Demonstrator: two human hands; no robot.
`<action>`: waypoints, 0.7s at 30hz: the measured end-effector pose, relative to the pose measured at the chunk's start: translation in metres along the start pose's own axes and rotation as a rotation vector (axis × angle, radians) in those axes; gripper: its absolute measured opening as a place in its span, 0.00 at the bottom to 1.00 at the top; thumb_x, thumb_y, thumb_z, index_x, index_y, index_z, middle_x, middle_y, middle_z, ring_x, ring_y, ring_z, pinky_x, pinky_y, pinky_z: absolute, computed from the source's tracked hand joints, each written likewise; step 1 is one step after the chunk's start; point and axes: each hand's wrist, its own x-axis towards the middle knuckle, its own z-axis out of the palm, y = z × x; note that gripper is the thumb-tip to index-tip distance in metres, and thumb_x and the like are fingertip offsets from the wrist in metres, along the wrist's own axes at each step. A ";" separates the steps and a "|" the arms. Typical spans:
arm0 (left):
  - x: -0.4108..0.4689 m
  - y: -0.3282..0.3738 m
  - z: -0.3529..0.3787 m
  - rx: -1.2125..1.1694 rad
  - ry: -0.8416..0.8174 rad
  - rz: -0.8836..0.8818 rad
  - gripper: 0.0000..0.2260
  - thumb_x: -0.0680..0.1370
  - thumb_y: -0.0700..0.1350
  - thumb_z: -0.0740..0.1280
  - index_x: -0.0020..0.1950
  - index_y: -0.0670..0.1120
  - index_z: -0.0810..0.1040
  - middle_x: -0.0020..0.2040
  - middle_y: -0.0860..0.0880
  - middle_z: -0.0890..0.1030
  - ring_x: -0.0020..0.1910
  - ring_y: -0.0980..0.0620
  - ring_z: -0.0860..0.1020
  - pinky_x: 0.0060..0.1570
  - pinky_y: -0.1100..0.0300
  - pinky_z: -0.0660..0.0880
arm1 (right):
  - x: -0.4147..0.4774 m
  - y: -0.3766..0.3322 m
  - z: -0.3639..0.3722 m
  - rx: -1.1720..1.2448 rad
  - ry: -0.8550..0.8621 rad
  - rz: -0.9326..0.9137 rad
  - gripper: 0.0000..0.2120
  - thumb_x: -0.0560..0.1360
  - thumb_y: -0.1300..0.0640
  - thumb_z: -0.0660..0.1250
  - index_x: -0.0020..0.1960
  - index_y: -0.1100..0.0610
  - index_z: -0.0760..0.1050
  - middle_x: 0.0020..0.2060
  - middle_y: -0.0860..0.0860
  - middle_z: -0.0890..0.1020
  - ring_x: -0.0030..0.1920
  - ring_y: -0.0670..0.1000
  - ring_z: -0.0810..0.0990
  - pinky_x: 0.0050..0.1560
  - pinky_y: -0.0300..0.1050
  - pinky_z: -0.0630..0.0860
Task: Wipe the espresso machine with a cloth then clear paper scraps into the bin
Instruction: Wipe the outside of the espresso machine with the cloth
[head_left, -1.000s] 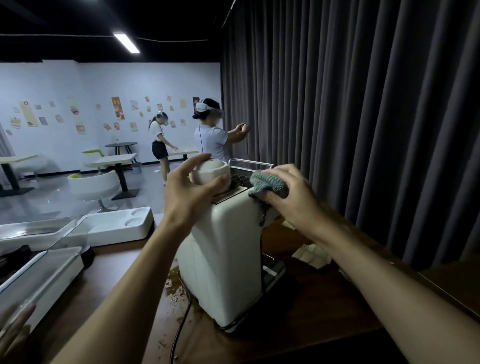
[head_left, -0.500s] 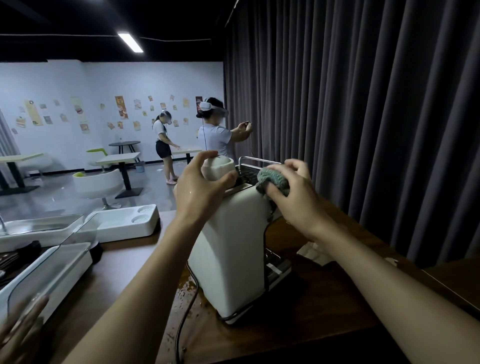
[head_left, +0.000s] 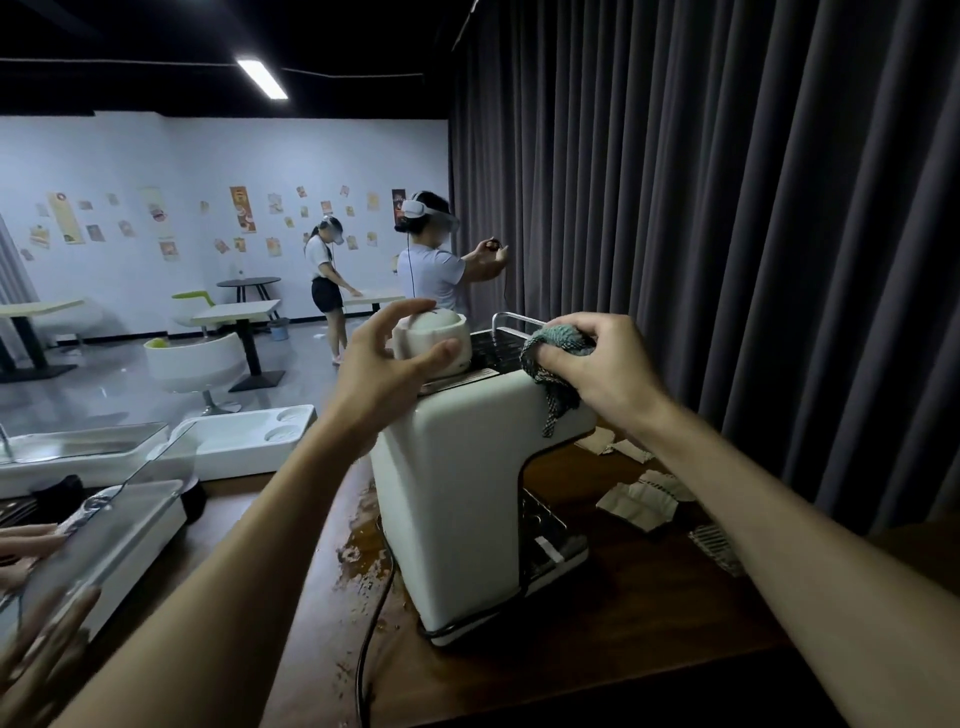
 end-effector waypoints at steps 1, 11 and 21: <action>0.001 -0.001 -0.007 -0.050 -0.047 -0.001 0.24 0.69 0.48 0.79 0.64 0.54 0.80 0.56 0.48 0.85 0.51 0.50 0.85 0.48 0.57 0.83 | -0.007 -0.002 0.001 -0.027 0.017 -0.021 0.08 0.73 0.57 0.73 0.52 0.56 0.82 0.41 0.50 0.85 0.45 0.50 0.84 0.49 0.57 0.80; -0.018 -0.012 -0.032 0.146 -0.217 0.157 0.26 0.75 0.55 0.70 0.71 0.67 0.70 0.74 0.59 0.71 0.70 0.57 0.72 0.66 0.61 0.73 | -0.057 -0.002 0.021 -0.342 0.299 -0.429 0.16 0.73 0.64 0.72 0.60 0.61 0.76 0.54 0.55 0.73 0.53 0.51 0.74 0.53 0.48 0.76; -0.032 -0.017 -0.028 0.149 -0.195 0.189 0.24 0.76 0.56 0.61 0.71 0.72 0.63 0.81 0.57 0.57 0.77 0.64 0.57 0.71 0.61 0.57 | -0.085 0.020 0.042 -0.547 0.330 -0.507 0.22 0.81 0.48 0.57 0.65 0.62 0.76 0.63 0.62 0.74 0.63 0.59 0.71 0.64 0.48 0.66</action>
